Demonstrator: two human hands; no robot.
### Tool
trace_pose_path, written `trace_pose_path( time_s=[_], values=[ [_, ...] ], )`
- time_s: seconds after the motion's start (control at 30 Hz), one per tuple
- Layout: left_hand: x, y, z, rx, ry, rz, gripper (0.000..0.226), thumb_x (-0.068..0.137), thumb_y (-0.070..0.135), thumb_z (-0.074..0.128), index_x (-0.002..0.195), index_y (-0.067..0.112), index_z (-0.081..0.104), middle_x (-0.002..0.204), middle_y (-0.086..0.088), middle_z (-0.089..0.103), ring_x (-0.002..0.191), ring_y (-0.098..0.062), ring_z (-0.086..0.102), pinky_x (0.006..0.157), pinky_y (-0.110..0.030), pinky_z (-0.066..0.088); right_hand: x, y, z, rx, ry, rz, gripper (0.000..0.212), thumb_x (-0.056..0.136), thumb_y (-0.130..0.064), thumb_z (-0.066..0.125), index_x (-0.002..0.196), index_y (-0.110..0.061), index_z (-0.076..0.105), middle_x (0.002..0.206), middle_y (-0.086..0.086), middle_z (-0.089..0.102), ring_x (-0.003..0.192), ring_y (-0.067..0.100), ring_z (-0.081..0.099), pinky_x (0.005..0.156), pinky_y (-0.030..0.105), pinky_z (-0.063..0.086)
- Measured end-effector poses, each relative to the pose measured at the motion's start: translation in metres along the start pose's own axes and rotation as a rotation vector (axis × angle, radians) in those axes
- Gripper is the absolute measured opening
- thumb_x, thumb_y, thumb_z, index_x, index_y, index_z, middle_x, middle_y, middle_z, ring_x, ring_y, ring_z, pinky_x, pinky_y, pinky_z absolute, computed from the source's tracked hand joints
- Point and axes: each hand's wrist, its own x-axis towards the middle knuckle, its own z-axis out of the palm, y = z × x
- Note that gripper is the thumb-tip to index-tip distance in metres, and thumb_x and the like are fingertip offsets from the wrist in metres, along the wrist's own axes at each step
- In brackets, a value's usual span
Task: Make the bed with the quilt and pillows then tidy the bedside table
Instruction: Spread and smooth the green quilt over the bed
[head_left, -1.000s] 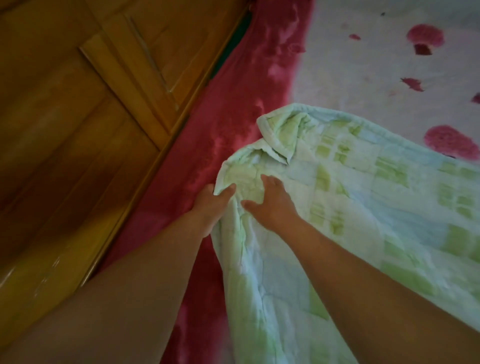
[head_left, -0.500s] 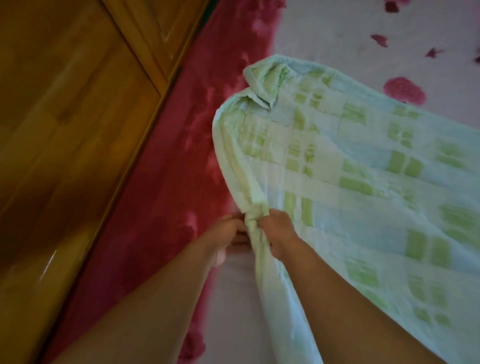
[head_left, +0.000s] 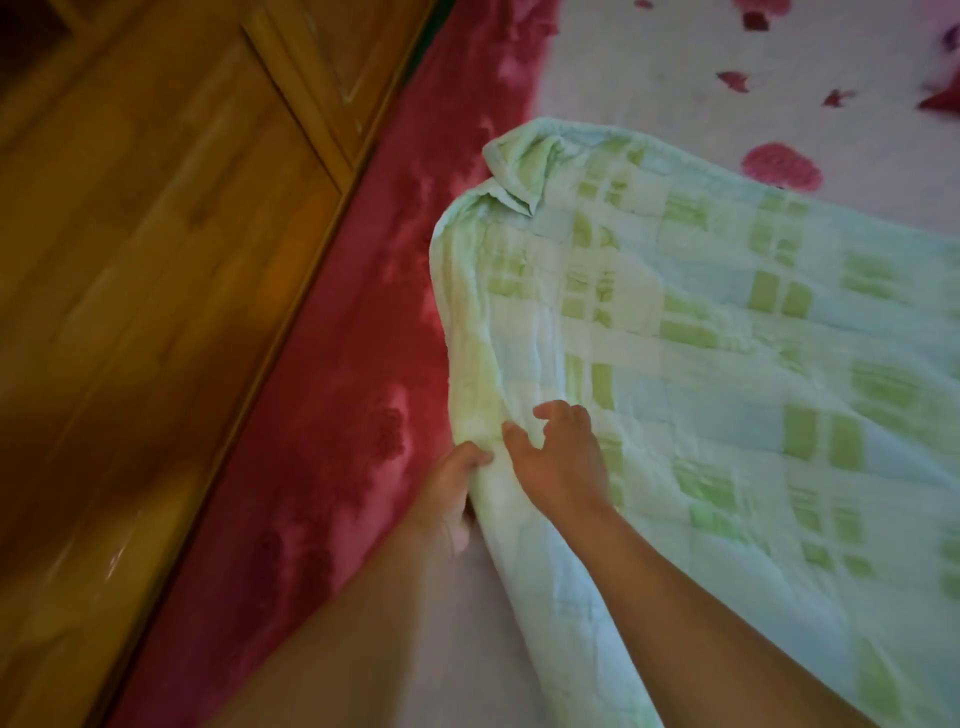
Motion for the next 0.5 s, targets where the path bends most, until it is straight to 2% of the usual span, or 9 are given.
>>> trace_pose_path(
  time_s=[0.07, 0.13, 0.2, 0.23, 0.3, 0.4, 0.43, 0.47, 0.5],
  values=[
    [-0.007, -0.001, 0.001, -0.138, -0.014, -0.034, 0.034, 0.080, 0.010, 0.046, 0.105, 0.002, 0.067, 0.092, -0.018, 0.070, 0.083, -0.031, 0.067, 0.081, -0.040, 0.053, -0.025, 0.010, -0.005, -0.124, -0.084, 0.002, 0.054, 0.086, -0.045, 0.054, 0.132, -0.018, 0.042, 0.127, 0.000, 0.045, 0.117, 0.022, 0.049, 0.087, 0.034, 0.041],
    [-0.013, -0.003, 0.008, -0.201, 0.043, -0.040, 0.027, 0.079, 0.013, 0.046, 0.093, 0.003, 0.067, 0.083, -0.017, 0.068, 0.077, -0.032, 0.063, 0.079, -0.039, 0.052, -0.041, 0.025, -0.006, -0.124, -0.235, 0.043, 0.045, 0.087, -0.040, 0.054, 0.126, -0.018, 0.048, 0.120, 0.001, 0.053, 0.112, 0.023, 0.053, 0.085, 0.031, 0.042],
    [-0.019, -0.004, 0.016, -0.157, 0.093, -0.016, 0.021, 0.082, 0.016, 0.048, 0.084, 0.004, 0.066, 0.074, -0.013, 0.065, 0.072, -0.028, 0.061, 0.075, -0.037, 0.050, -0.044, 0.039, -0.002, -0.085, -0.314, -0.013, 0.017, 0.091, -0.028, 0.051, 0.101, -0.016, 0.060, 0.100, 0.001, 0.063, 0.095, 0.021, 0.059, 0.081, 0.032, 0.048],
    [-0.023, -0.005, 0.020, -0.088, 0.074, 0.017, 0.022, 0.084, 0.019, 0.049, 0.086, 0.005, 0.066, 0.078, -0.013, 0.066, 0.076, -0.027, 0.061, 0.077, -0.037, 0.050, -0.045, 0.044, -0.001, -0.077, -0.302, -0.029, 0.013, 0.093, -0.021, 0.048, 0.088, -0.016, 0.060, 0.093, 0.003, 0.064, 0.089, 0.022, 0.059, 0.079, 0.034, 0.049],
    [-0.032, -0.005, 0.023, 0.177, 0.010, 0.096, 0.023, 0.080, 0.024, 0.054, 0.092, 0.008, 0.065, 0.088, -0.013, 0.063, 0.084, -0.025, 0.059, 0.079, -0.035, 0.049, -0.047, 0.054, -0.003, -0.005, -0.243, 0.006, 0.019, 0.091, -0.013, 0.045, 0.075, -0.020, 0.052, 0.090, 0.004, 0.063, 0.084, 0.023, 0.059, 0.072, 0.033, 0.049],
    [-0.043, 0.004, 0.010, 0.865, -0.045, 0.336, 0.007, 0.076, 0.011, 0.060, 0.080, 0.014, 0.055, 0.078, -0.004, 0.054, 0.073, -0.018, 0.053, 0.060, -0.020, 0.041, -0.055, 0.067, -0.005, 0.170, -0.150, -0.012, 0.017, 0.093, -0.016, 0.045, 0.078, -0.022, 0.047, 0.089, 0.005, 0.064, 0.083, 0.026, 0.062, 0.074, 0.037, 0.051],
    [-0.044, 0.008, 0.003, 1.147, 0.030, 0.488, 0.011, 0.077, 0.005, 0.060, 0.081, 0.014, 0.054, 0.081, -0.003, 0.052, 0.073, -0.021, 0.054, 0.060, -0.022, 0.041, -0.060, 0.071, -0.006, 0.178, -0.126, -0.063, 0.014, 0.096, -0.024, 0.046, 0.083, -0.021, 0.050, 0.090, 0.003, 0.064, 0.084, 0.025, 0.061, 0.076, 0.038, 0.051],
    [-0.045, 0.012, -0.006, 1.409, 0.185, 0.626, 0.014, 0.078, 0.005, 0.061, 0.085, 0.015, 0.055, 0.089, -0.005, 0.052, 0.077, -0.027, 0.057, 0.066, -0.028, 0.043, -0.066, 0.074, -0.006, 0.138, -0.135, -0.115, 0.016, 0.096, -0.037, 0.047, 0.095, -0.022, 0.053, 0.098, 0.000, 0.063, 0.089, 0.023, 0.061, 0.081, 0.037, 0.049],
    [-0.046, 0.016, -0.016, 1.588, 0.394, 0.694, 0.017, 0.080, 0.007, 0.061, 0.094, 0.017, 0.057, 0.099, -0.007, 0.050, 0.083, -0.032, 0.059, 0.070, -0.034, 0.044, -0.072, 0.076, -0.005, 0.046, -0.198, -0.154, 0.032, 0.094, -0.048, 0.048, 0.114, -0.024, 0.052, 0.113, -0.001, 0.060, 0.101, 0.021, 0.060, 0.088, 0.036, 0.047]
  ],
)
